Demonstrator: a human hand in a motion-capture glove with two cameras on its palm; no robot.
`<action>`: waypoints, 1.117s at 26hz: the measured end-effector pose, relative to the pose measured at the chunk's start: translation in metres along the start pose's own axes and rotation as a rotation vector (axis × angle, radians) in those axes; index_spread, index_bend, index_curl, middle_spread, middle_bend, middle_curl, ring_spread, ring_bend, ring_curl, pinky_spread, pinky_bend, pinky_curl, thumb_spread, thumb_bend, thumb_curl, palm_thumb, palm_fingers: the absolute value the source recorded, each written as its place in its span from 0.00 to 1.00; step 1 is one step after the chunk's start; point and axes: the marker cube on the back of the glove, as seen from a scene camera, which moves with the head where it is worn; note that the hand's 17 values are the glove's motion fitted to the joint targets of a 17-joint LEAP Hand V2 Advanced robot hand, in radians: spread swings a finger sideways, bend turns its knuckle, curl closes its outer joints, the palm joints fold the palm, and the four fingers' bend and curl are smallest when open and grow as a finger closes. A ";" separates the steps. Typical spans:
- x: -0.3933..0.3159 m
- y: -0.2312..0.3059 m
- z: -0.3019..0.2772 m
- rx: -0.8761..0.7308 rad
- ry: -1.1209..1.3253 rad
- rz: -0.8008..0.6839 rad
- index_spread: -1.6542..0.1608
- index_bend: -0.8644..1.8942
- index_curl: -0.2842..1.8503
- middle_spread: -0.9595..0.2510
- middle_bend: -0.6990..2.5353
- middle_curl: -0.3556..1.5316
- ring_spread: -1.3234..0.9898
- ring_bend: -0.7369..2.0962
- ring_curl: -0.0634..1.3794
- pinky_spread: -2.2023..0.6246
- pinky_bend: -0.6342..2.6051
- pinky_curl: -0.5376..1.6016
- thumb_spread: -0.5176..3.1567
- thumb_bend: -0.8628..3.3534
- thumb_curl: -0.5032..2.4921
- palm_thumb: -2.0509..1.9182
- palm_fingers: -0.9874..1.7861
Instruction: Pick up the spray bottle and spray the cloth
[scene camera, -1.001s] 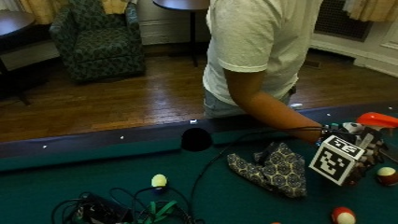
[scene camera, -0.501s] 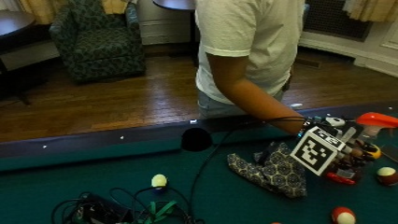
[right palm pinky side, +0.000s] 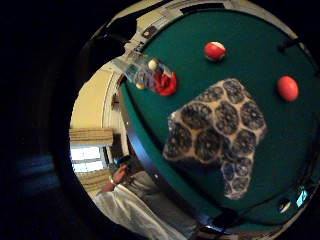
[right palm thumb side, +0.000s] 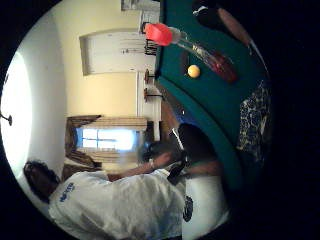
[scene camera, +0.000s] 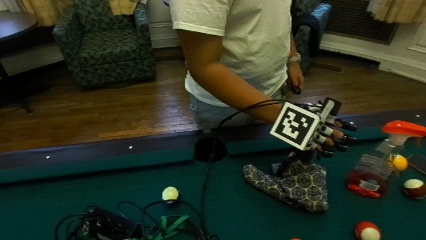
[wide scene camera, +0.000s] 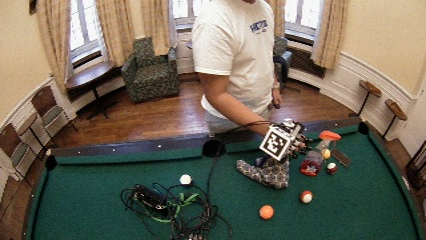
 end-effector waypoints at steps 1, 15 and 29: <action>-0.001 0.007 -0.006 0.001 0.023 -0.011 0.69 0.36 0.31 0.67 0.28 0.39 0.51 0.37 0.29 0.84 0.28 0.42 0.41 0.20 0.35 0.70 0.54; -0.015 0.096 -0.061 -0.123 0.496 -0.226 0.69 0.37 0.30 0.66 0.27 0.39 0.52 0.35 0.27 0.85 0.27 0.41 0.42 0.19 0.31 0.67 0.53; -0.029 0.154 -0.088 -0.112 0.603 -0.271 0.66 0.37 0.29 0.66 0.26 0.37 0.52 0.34 0.27 0.86 0.27 0.42 0.42 0.20 0.29 0.65 0.50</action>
